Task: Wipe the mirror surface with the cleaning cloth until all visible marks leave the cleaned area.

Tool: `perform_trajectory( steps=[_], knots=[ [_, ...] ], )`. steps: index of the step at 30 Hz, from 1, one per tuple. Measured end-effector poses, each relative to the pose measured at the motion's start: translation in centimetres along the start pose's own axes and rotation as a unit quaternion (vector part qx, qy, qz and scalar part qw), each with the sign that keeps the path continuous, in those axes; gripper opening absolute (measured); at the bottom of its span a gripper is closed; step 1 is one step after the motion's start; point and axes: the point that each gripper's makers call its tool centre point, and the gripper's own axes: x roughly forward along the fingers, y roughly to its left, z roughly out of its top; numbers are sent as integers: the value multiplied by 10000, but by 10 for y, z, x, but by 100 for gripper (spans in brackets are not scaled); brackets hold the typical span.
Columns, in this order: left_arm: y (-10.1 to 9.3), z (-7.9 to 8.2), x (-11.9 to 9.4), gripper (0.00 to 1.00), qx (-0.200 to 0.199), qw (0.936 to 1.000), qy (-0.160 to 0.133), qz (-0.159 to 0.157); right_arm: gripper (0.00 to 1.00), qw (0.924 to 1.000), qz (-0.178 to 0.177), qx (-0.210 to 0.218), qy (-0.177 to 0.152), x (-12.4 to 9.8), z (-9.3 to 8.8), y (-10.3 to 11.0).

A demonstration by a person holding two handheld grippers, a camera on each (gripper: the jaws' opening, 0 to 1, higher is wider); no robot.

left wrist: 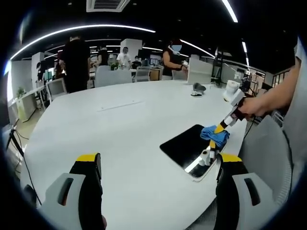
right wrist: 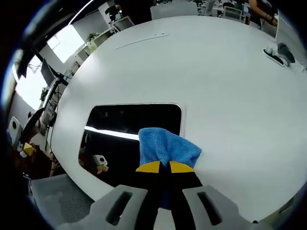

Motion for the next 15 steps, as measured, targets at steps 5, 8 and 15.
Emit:
perform_trajectory(
  steps=[5,8,15],
  knots=[
    [-1,-1,1,99,-13,10000,-3,-8,0,10000,8,34,-13,-2,-5,2],
    [-1,-4,0,99,-28,10000,16,-10,0,10000,20,79,-30,-4,-9,4],
    [-1,-6,-2,99,-74,10000,10,18,0,9999,25,148,-66,-6,-15,6]
  ],
)
